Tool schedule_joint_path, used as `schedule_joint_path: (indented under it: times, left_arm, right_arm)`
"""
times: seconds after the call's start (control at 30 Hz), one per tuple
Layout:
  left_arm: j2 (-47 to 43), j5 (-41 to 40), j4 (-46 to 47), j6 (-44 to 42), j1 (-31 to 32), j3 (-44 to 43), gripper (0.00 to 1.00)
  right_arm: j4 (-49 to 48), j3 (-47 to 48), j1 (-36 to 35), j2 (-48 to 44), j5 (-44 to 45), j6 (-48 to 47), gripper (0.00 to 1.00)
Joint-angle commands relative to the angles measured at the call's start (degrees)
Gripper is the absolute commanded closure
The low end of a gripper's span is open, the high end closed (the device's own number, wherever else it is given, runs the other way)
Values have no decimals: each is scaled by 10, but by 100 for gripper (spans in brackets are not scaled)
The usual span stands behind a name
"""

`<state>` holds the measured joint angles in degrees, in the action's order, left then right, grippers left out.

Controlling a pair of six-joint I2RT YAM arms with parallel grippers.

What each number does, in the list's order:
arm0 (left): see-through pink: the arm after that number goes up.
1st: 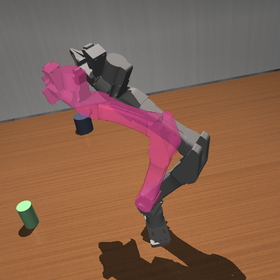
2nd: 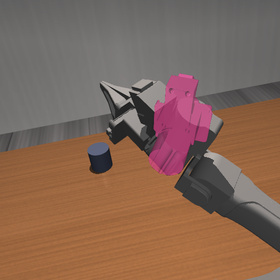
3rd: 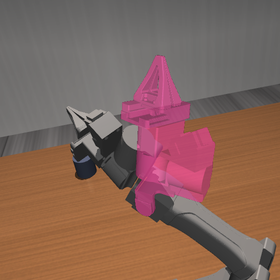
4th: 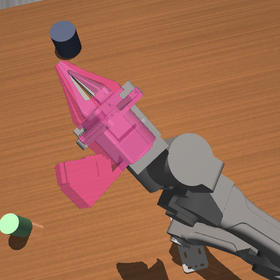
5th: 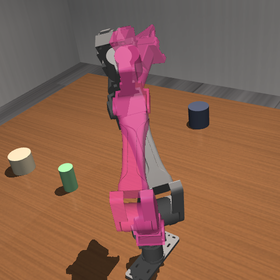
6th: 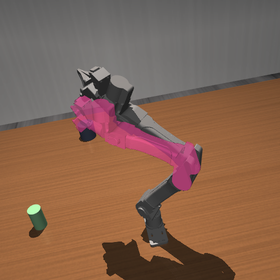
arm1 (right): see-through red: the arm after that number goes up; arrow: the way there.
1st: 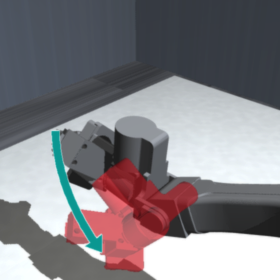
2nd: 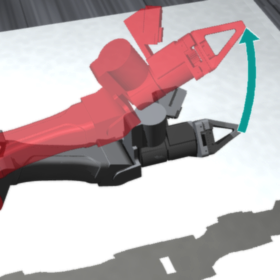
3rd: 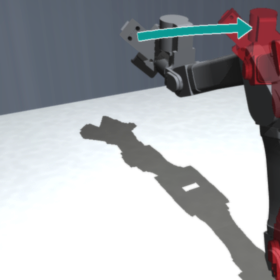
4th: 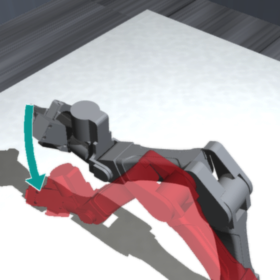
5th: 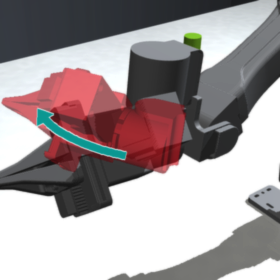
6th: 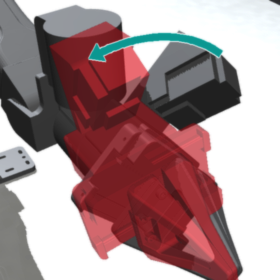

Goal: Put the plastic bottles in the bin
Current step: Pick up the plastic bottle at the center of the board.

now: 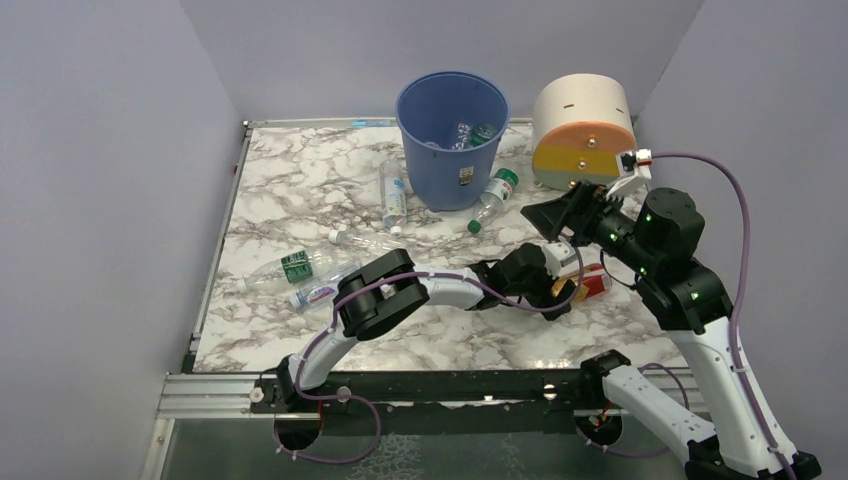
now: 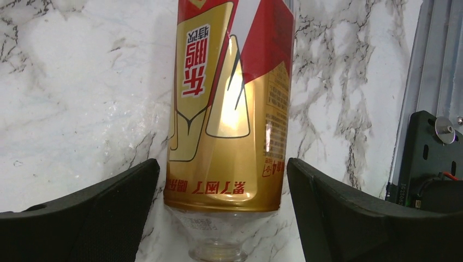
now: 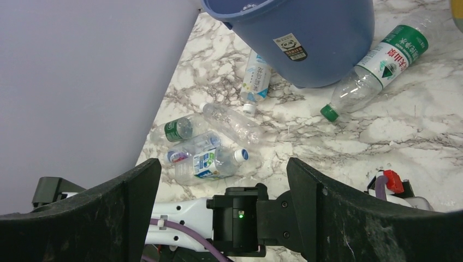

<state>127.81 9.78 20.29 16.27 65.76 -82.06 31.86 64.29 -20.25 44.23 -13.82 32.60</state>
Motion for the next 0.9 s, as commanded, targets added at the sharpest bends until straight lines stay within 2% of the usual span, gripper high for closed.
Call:
schedule_joint_path:
  times: [0.0, 0.1, 0.23, 0.4, 0.53, 0.87]
  left_arm:
    - [-8, 25, 0, -15, 4, -24, 11]
    - [-11, 29, -1, -16, 5, -23, 18]
    - [-10, 36, -4, -12, 6, -25, 34]
    - [-7, 38, -10, -8, 8, -28, 41]
    - [-10, 30, -26, -10, 7, -33, 60]
    - [-51, 13, -41, -9, 7, -7, 66]
  right_arm:
    - [-3, -4, -2, -5, -14, 4, 11]
    - [-5, -8, -2, -6, -15, 4, 11]
    - [-11, -14, -2, -6, -19, 8, 11]
    - [-10, -12, -2, -6, -22, 10, 12]
    - [-8, -8, -2, -6, -22, 10, 11]
    - [-5, 0, -2, -8, -23, 12, 11]
